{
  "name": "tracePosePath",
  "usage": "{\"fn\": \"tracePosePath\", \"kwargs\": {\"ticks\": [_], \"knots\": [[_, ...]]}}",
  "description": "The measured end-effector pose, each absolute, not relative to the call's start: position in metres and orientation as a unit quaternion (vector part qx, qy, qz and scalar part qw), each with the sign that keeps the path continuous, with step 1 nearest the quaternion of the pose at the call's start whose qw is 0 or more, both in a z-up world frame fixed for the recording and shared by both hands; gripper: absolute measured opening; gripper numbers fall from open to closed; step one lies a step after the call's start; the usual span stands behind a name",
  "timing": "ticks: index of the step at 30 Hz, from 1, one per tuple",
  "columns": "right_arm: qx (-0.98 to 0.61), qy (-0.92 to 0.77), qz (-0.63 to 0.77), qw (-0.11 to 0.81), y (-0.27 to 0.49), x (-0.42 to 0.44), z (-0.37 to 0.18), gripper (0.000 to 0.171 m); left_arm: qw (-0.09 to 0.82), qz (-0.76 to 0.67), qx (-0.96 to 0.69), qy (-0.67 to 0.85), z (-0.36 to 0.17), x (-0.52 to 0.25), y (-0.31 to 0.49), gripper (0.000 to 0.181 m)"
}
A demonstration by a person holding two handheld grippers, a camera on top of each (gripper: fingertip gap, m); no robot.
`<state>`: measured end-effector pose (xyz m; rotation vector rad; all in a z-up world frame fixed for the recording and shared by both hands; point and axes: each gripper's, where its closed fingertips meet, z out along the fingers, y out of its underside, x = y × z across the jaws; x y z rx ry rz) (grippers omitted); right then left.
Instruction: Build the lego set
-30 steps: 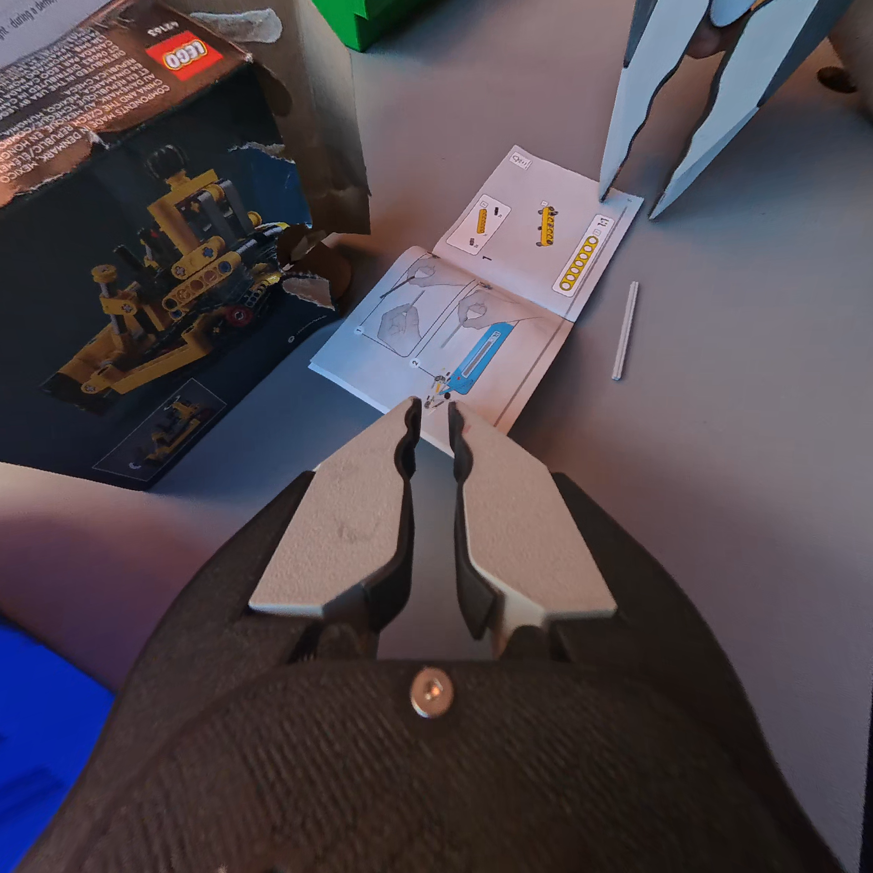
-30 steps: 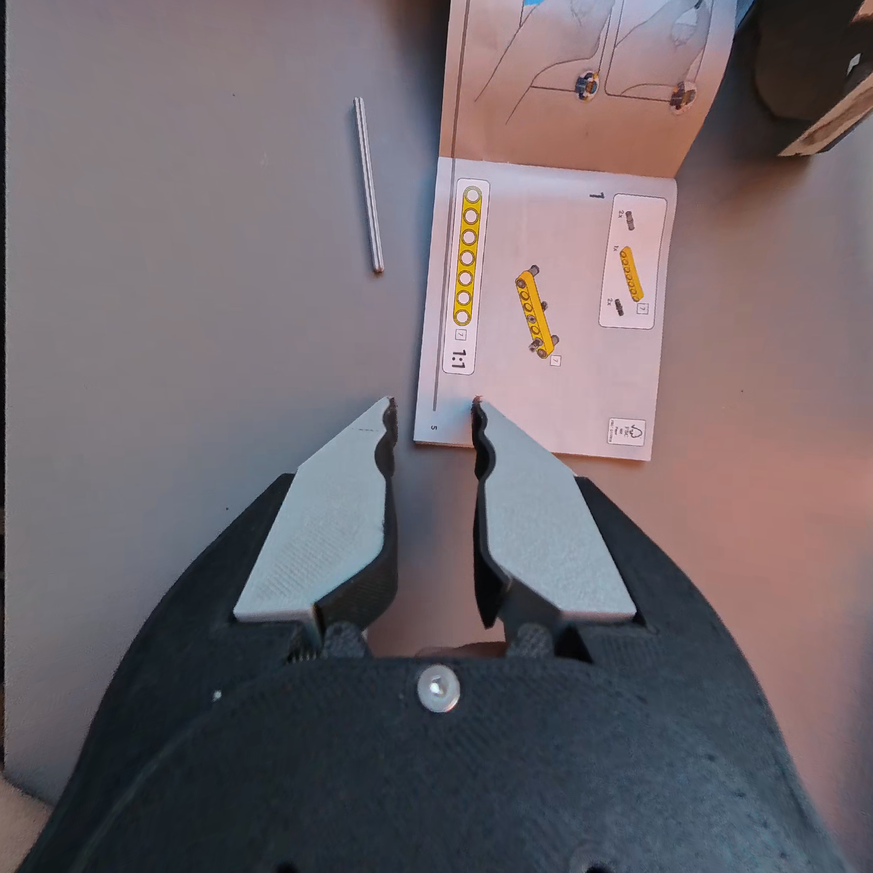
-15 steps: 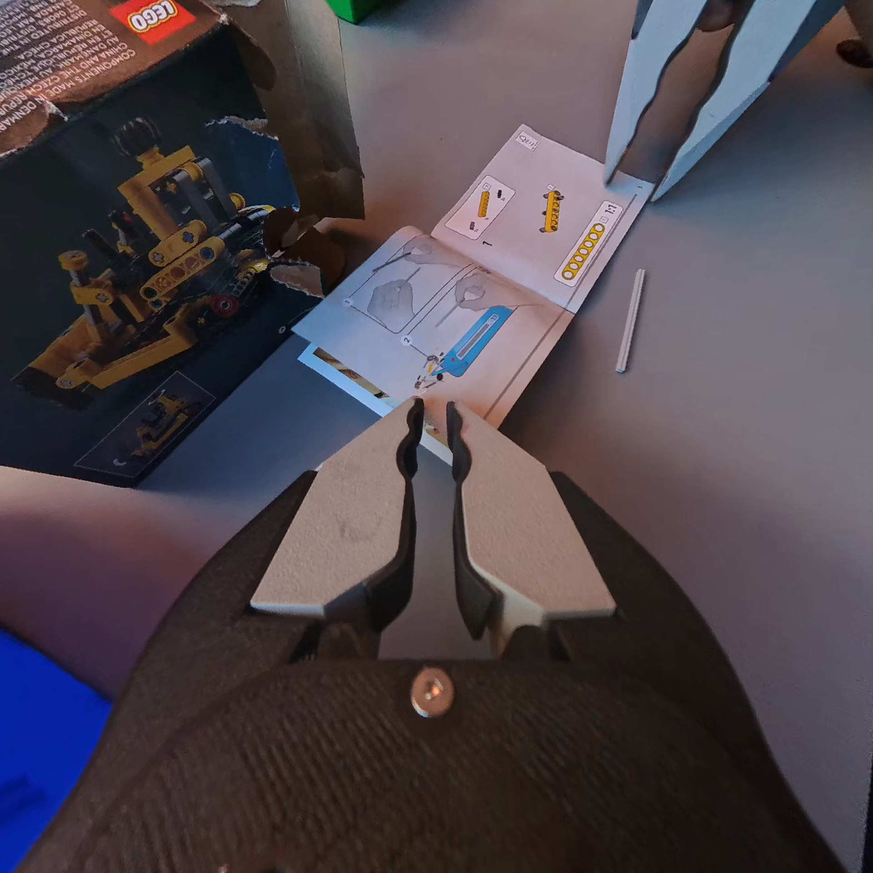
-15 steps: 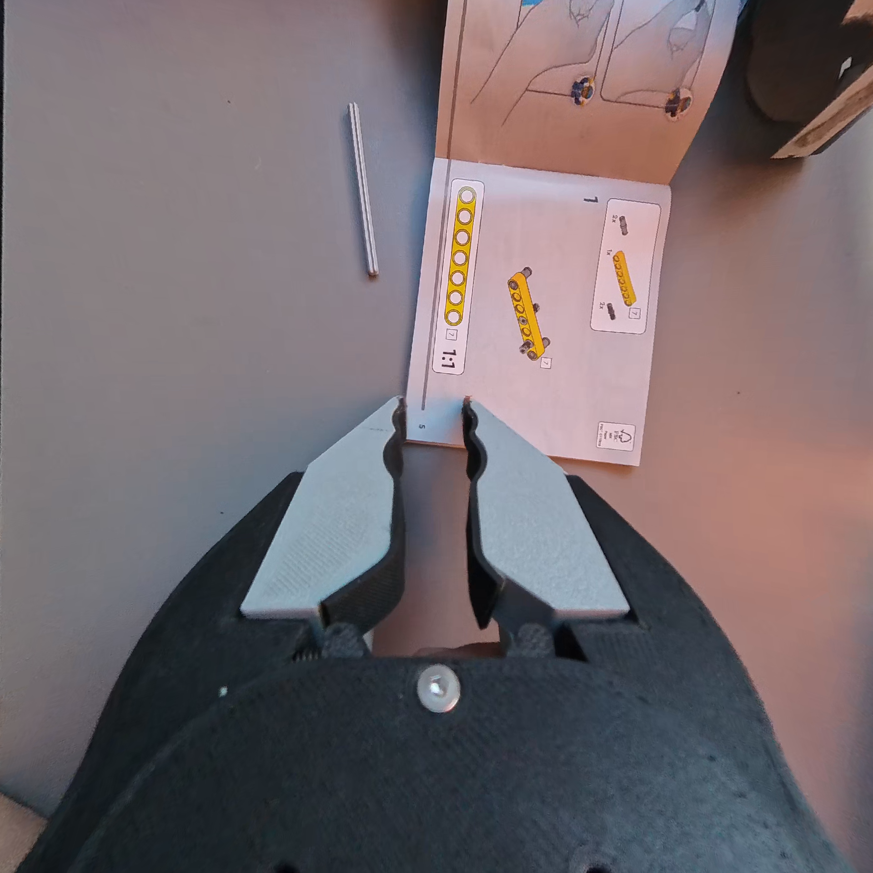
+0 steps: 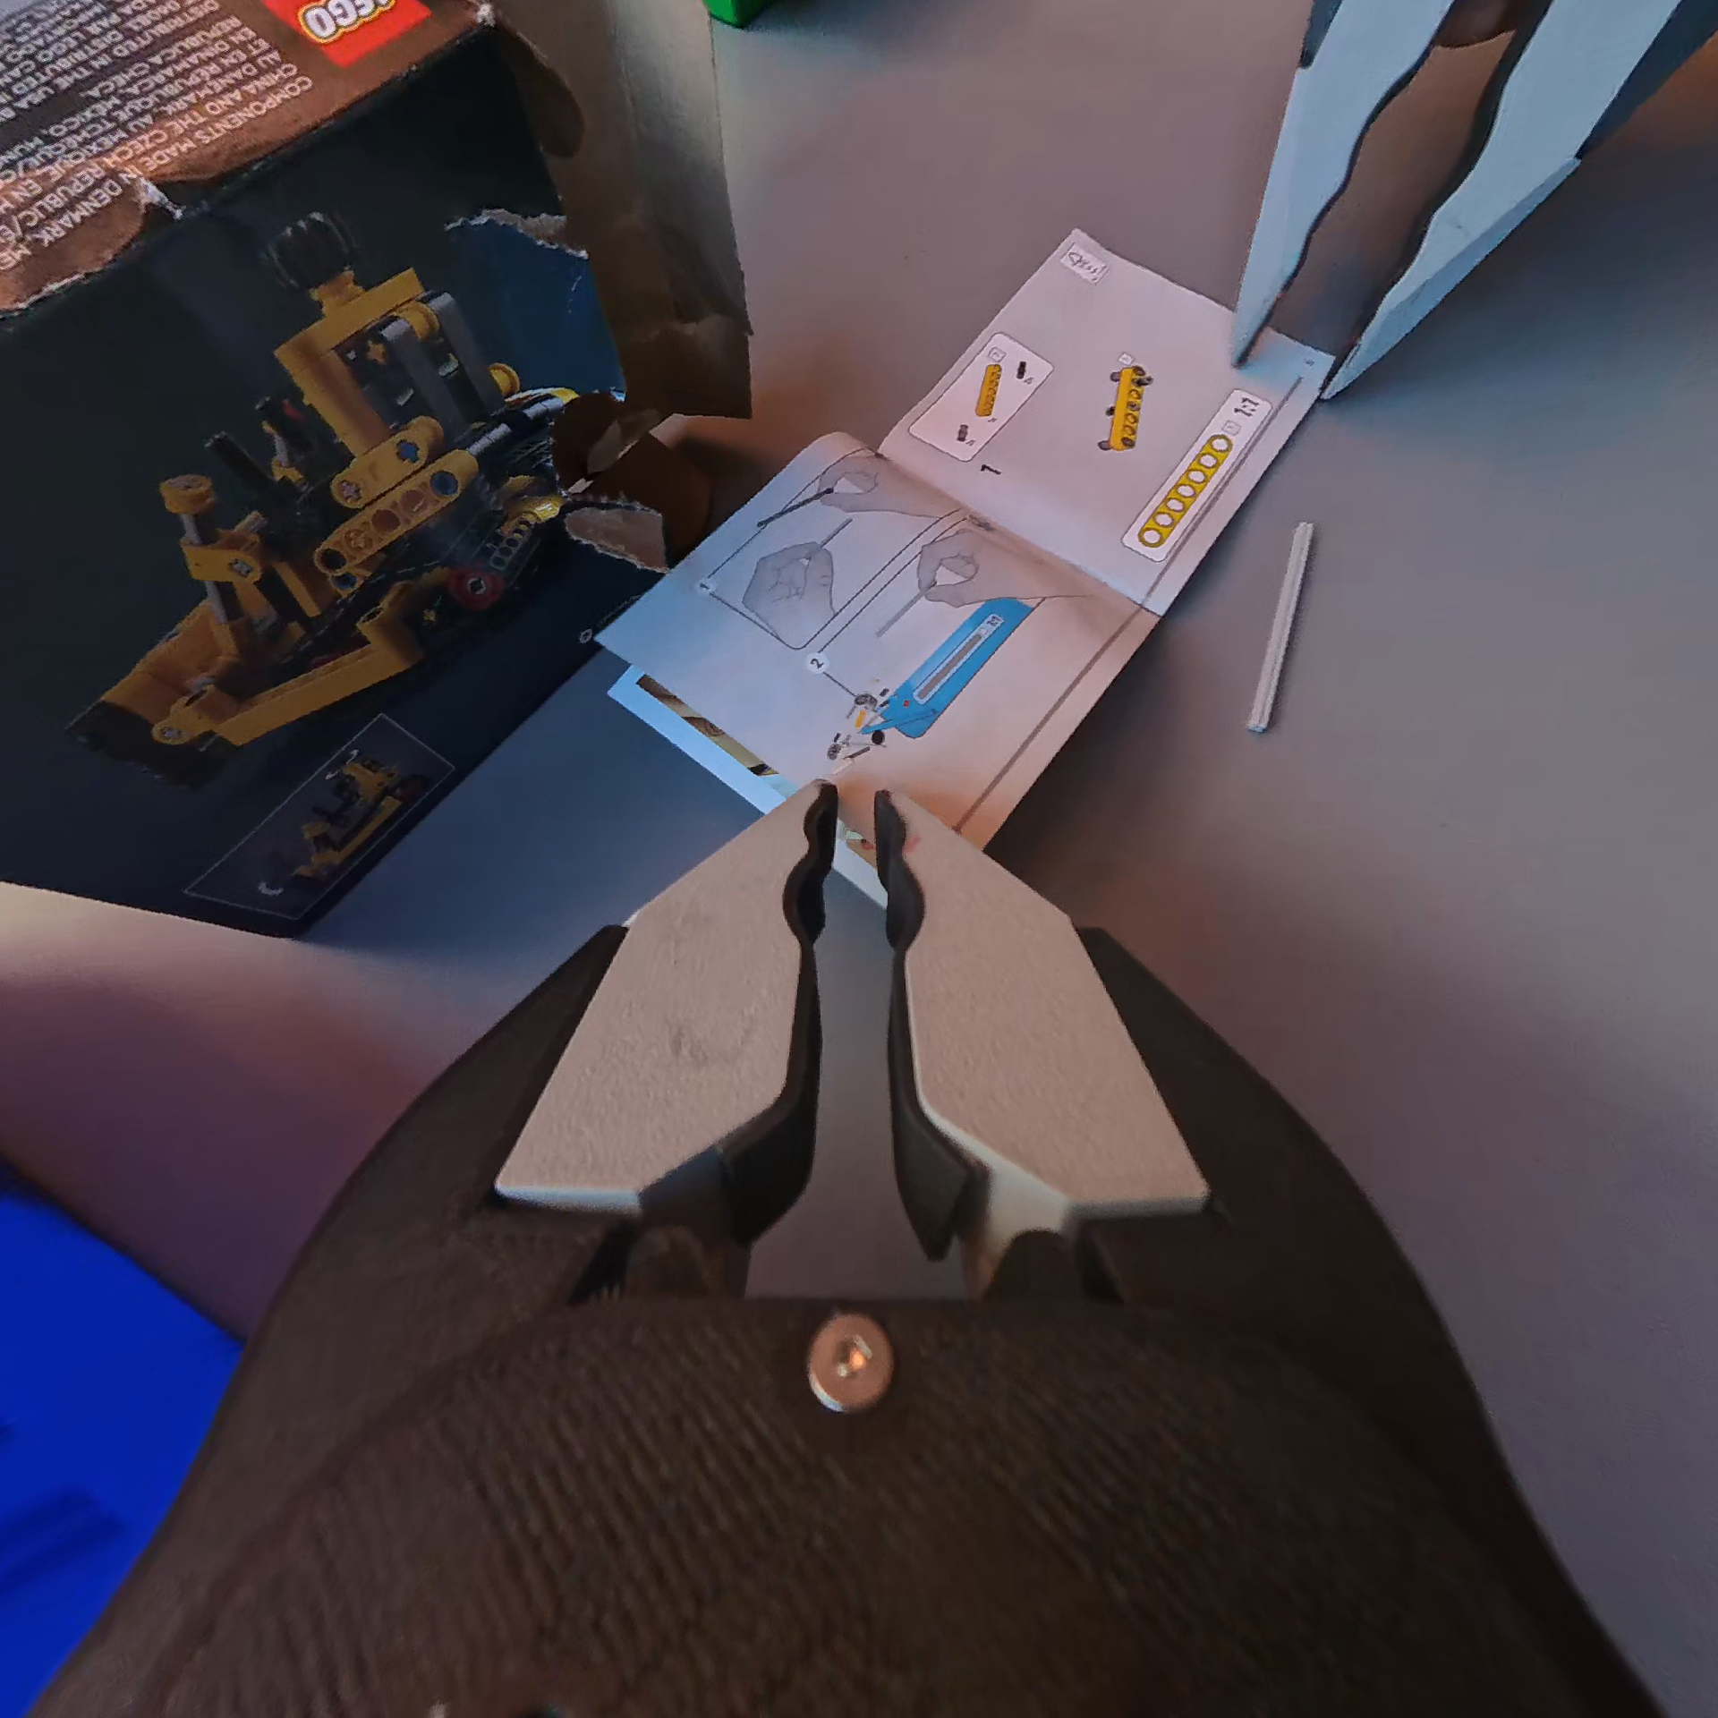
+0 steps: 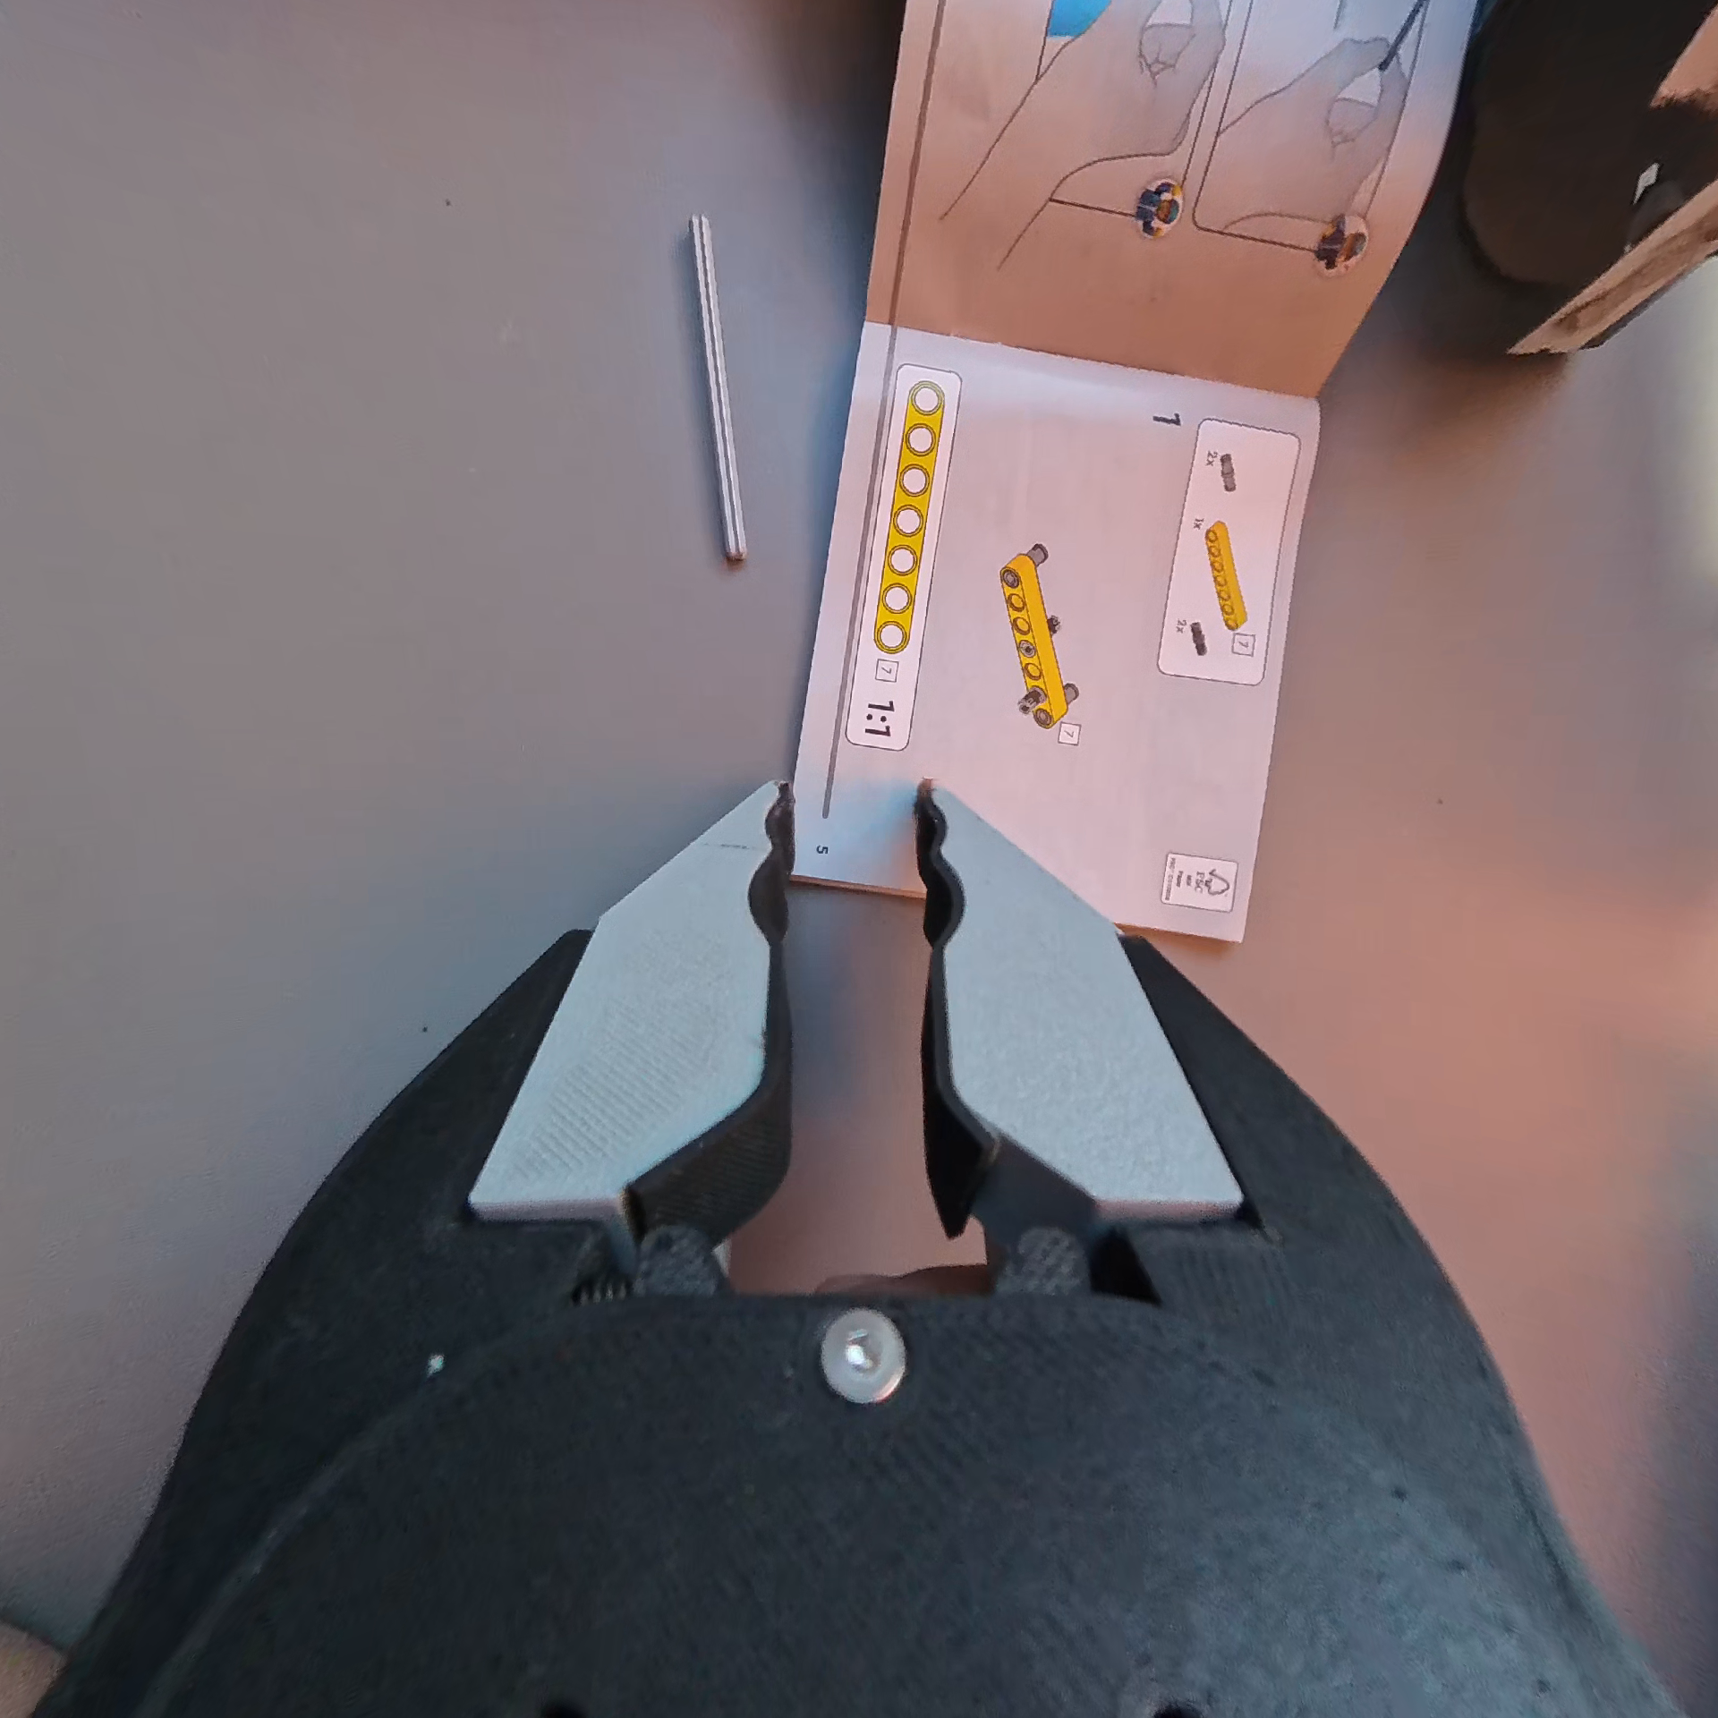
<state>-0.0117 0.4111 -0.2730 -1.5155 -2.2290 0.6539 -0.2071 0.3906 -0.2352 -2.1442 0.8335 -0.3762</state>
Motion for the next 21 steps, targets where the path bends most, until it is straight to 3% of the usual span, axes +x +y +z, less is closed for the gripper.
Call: {"fn": "tracePosePath", "kwargs": {"ticks": [6,11,21], "knots": [[-0.538,-0.788,0.237,0.181,0.410,-0.012,-0.273,0.020,0.396,-0.149,-0.845,0.328,-0.234,-0.207,0.390,0.004],[-0.539,-0.787,0.240,0.183,0.411,-0.014,-0.273,0.007,0.397,-0.148,-0.843,0.330,-0.233,-0.207,0.390,0.004],[-0.536,-0.779,0.256,0.203,0.412,-0.018,-0.263,0.019,0.410,-0.156,-0.832,0.341,-0.223,-0.204,0.387,0.005]]}}
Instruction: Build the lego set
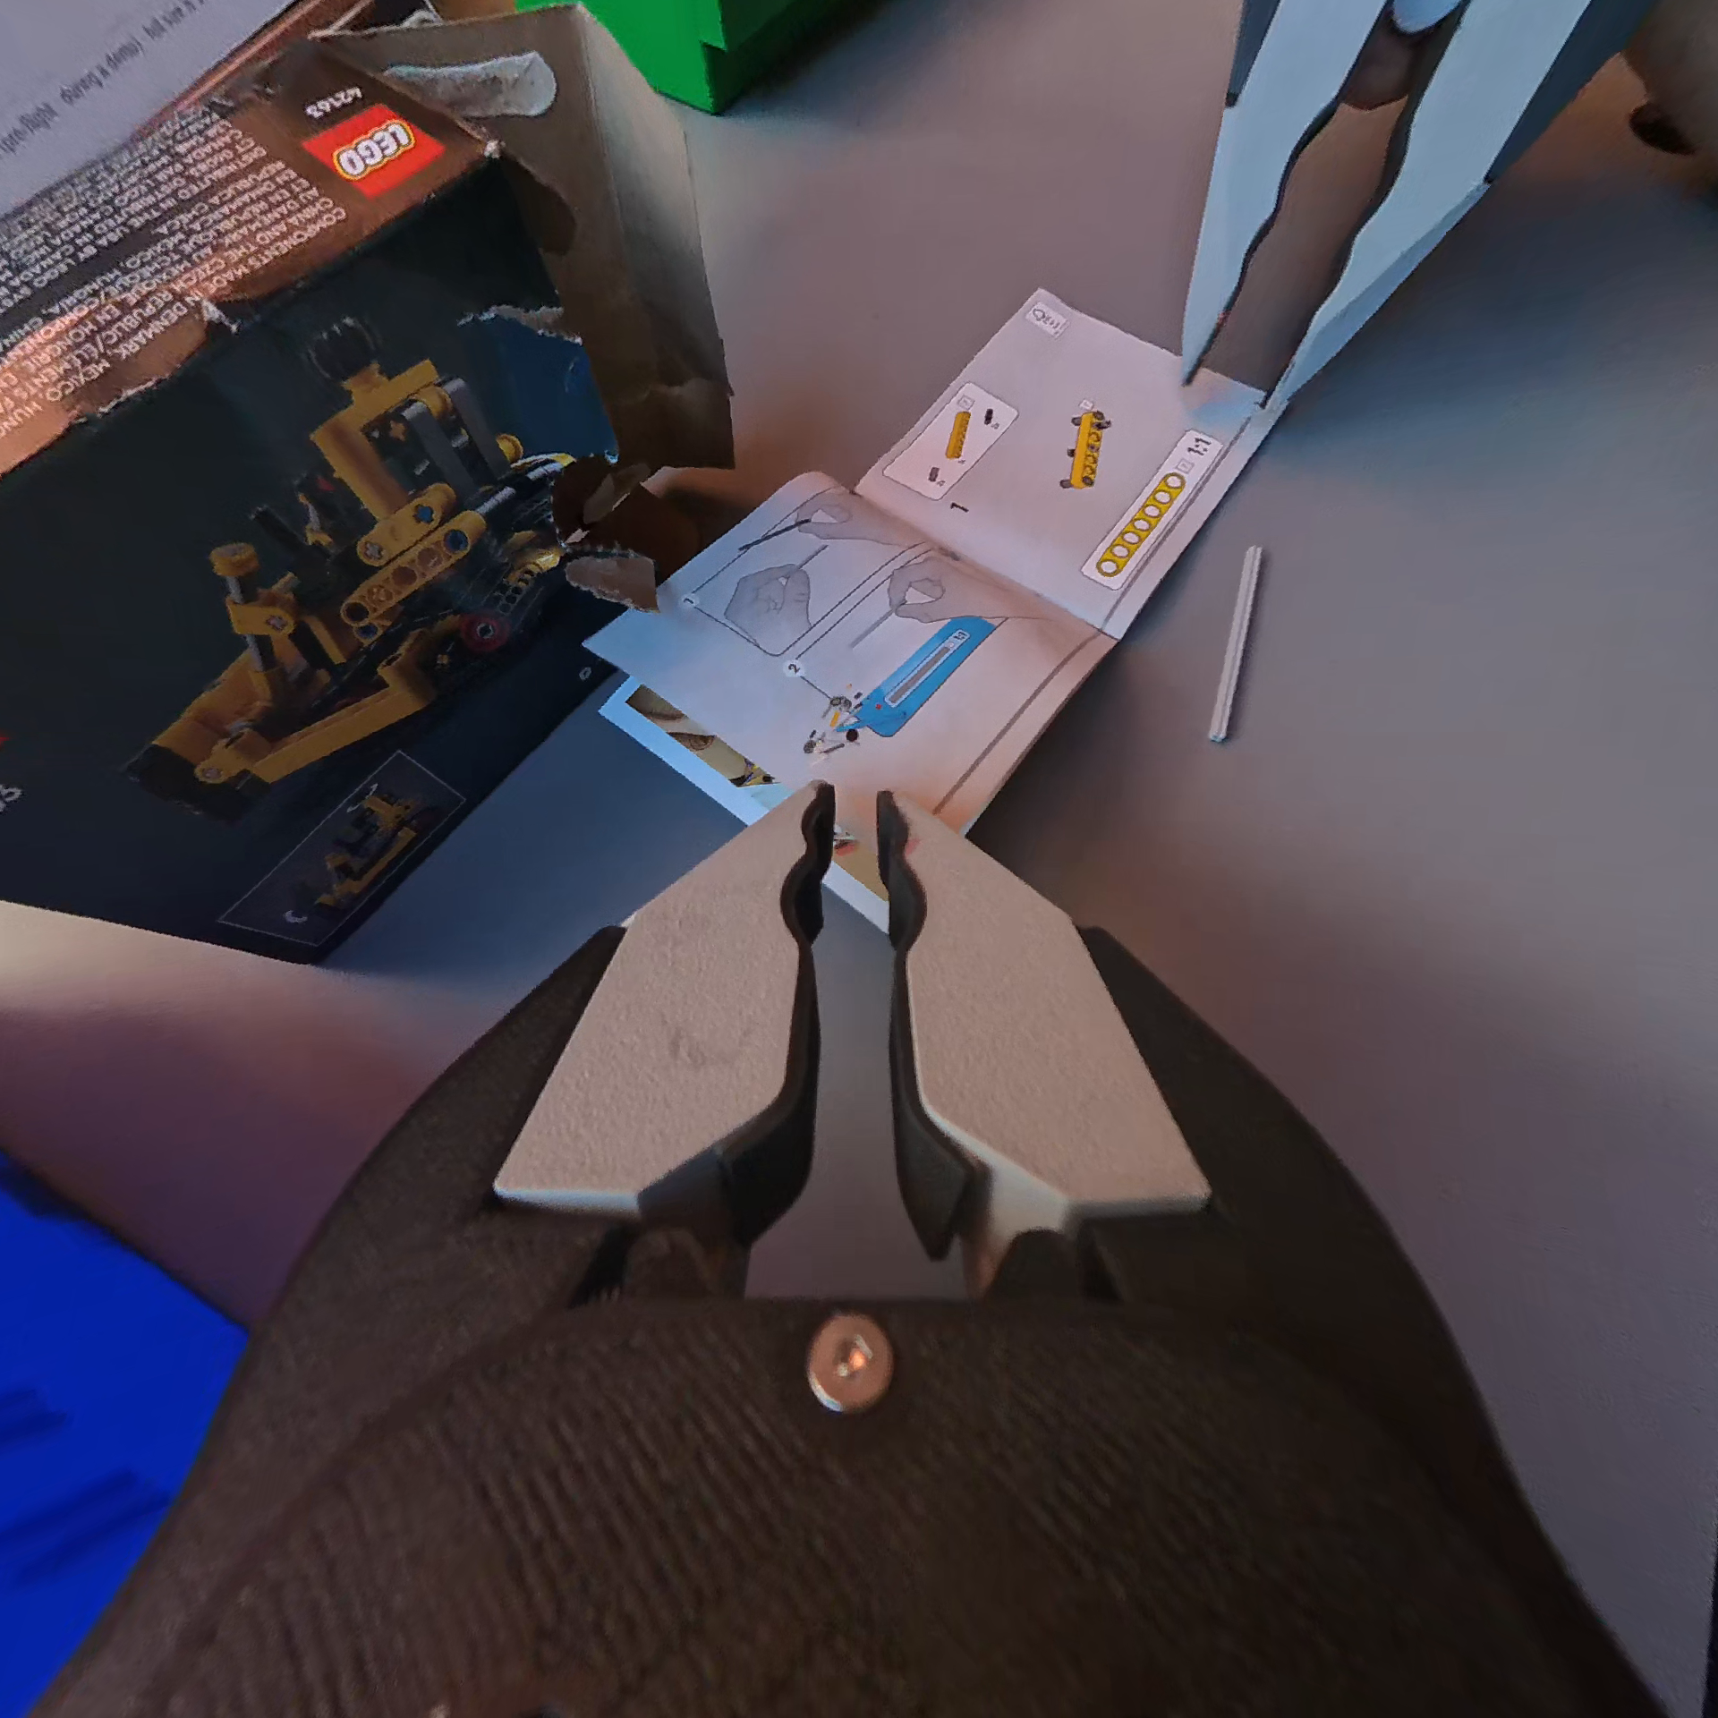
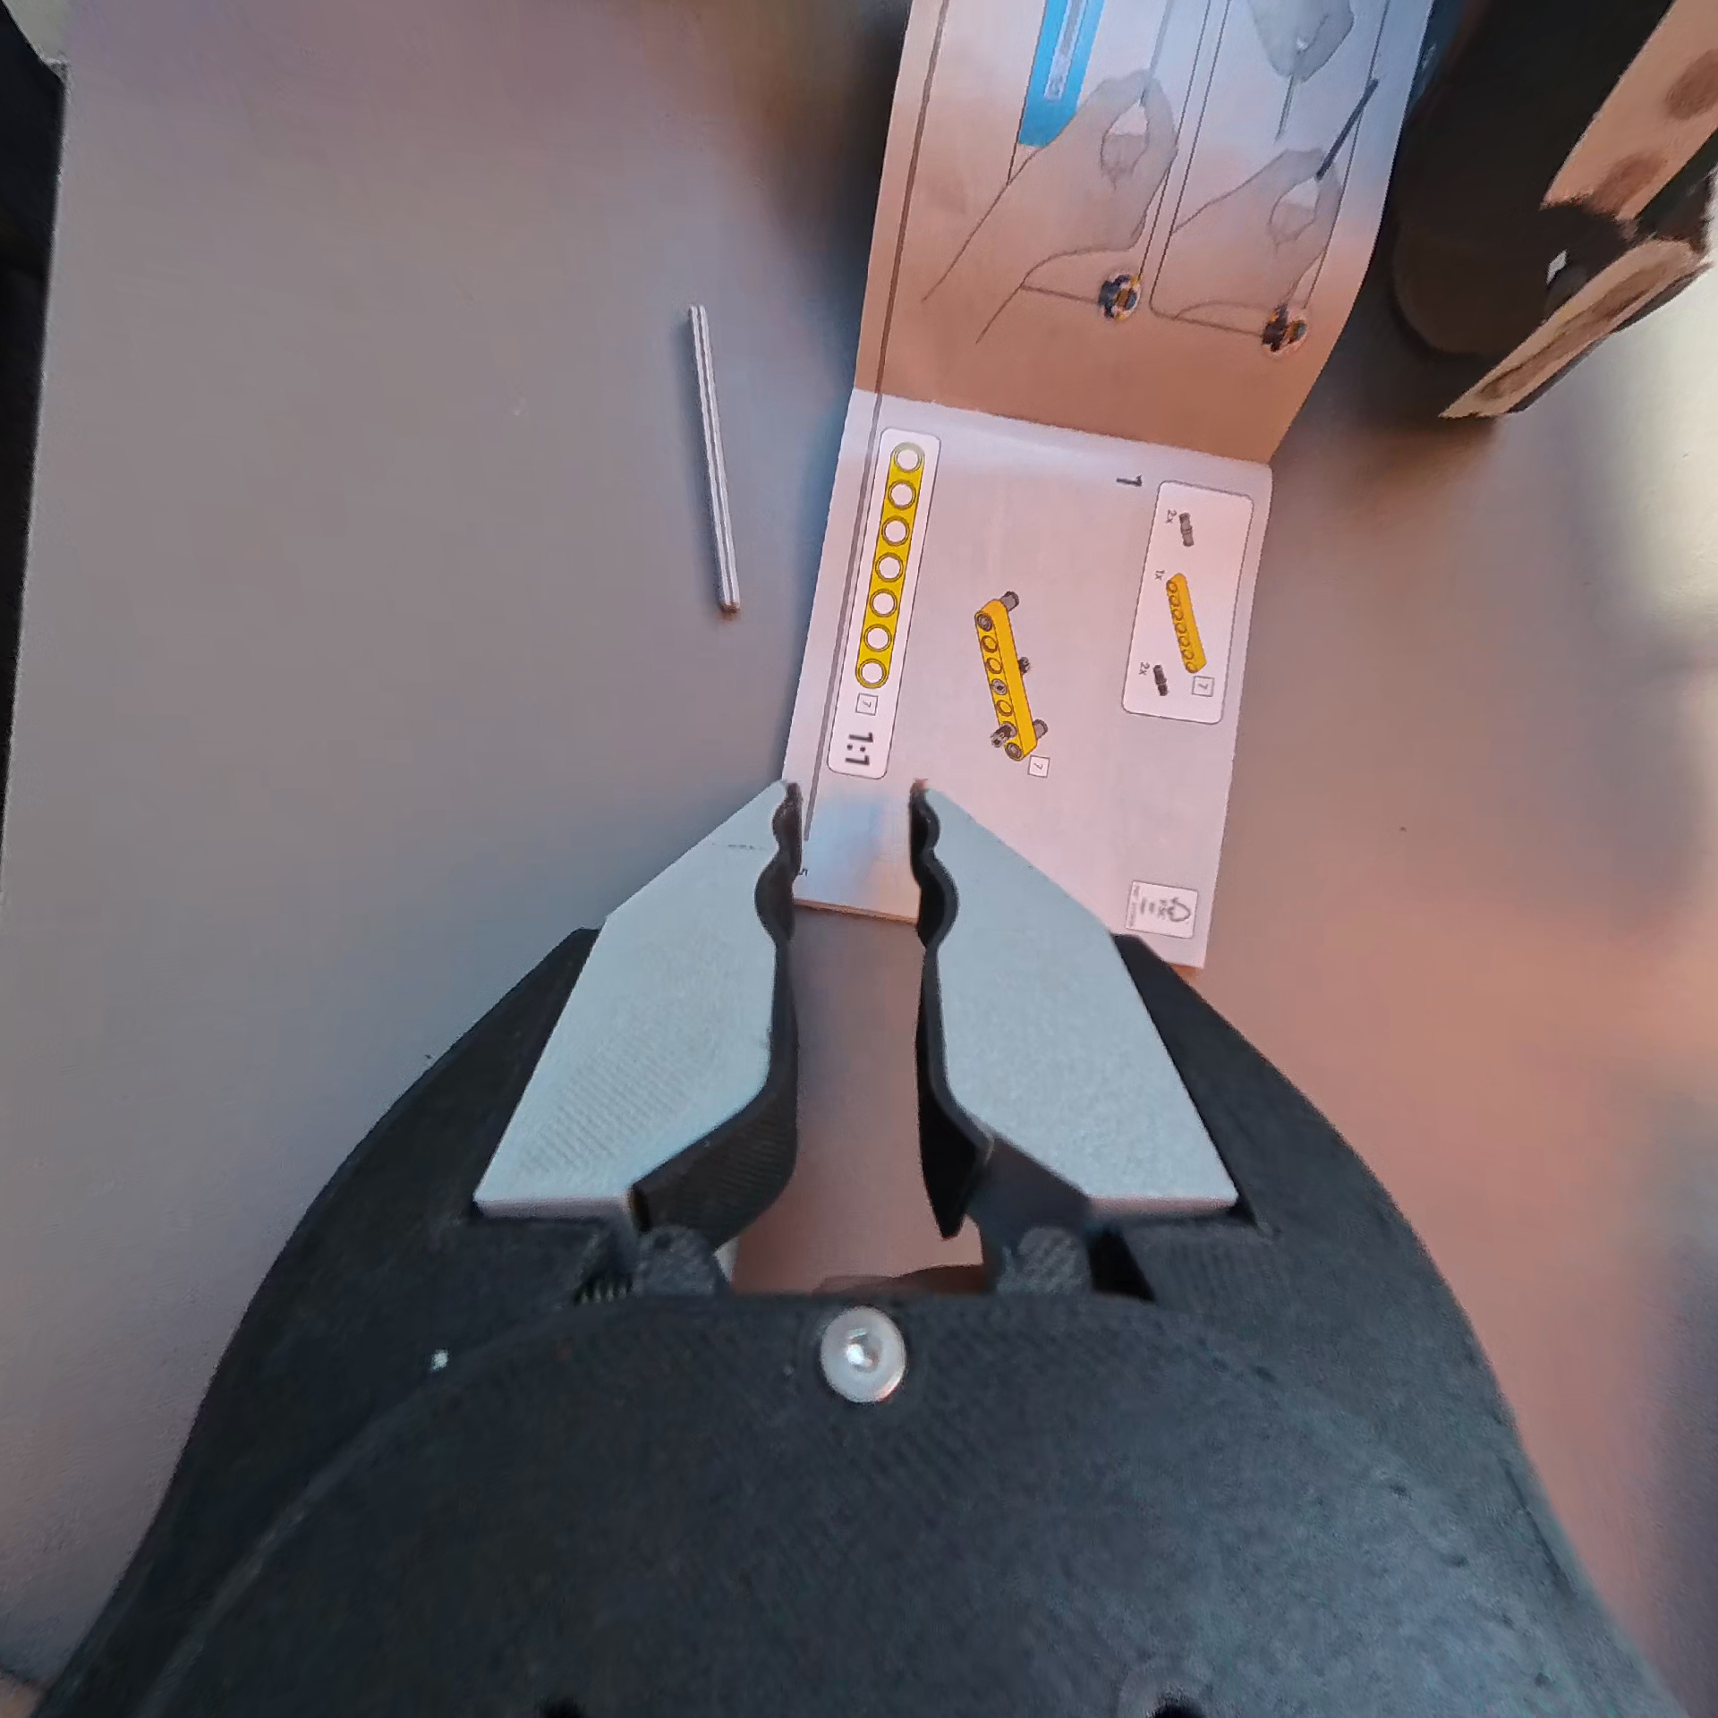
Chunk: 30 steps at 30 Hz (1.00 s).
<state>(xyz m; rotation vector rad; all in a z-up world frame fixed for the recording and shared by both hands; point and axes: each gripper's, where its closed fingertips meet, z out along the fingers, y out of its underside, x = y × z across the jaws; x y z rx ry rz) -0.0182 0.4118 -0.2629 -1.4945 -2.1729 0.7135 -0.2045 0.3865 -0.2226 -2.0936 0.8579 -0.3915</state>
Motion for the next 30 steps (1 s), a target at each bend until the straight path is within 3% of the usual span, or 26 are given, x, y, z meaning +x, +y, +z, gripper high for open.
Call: {"fn": "tracePosePath", "kwargs": {"ticks": [11,25,30], "knots": [[-0.537,-0.762,0.261,0.252,0.422,-0.029,-0.252,0.023,0.453,-0.184,-0.813,0.317,-0.201,-0.201,0.390,0.000],[-0.533,-0.755,0.269,0.271,0.422,-0.042,-0.254,0.027,0.431,-0.163,-0.831,0.312,-0.212,-0.207,0.390,0.000],[-0.540,-0.746,0.275,0.276,0.426,-0.044,-0.253,0.027,0.383,-0.204,-0.857,0.277,-0.220,-0.216,0.383,0.020]]}}
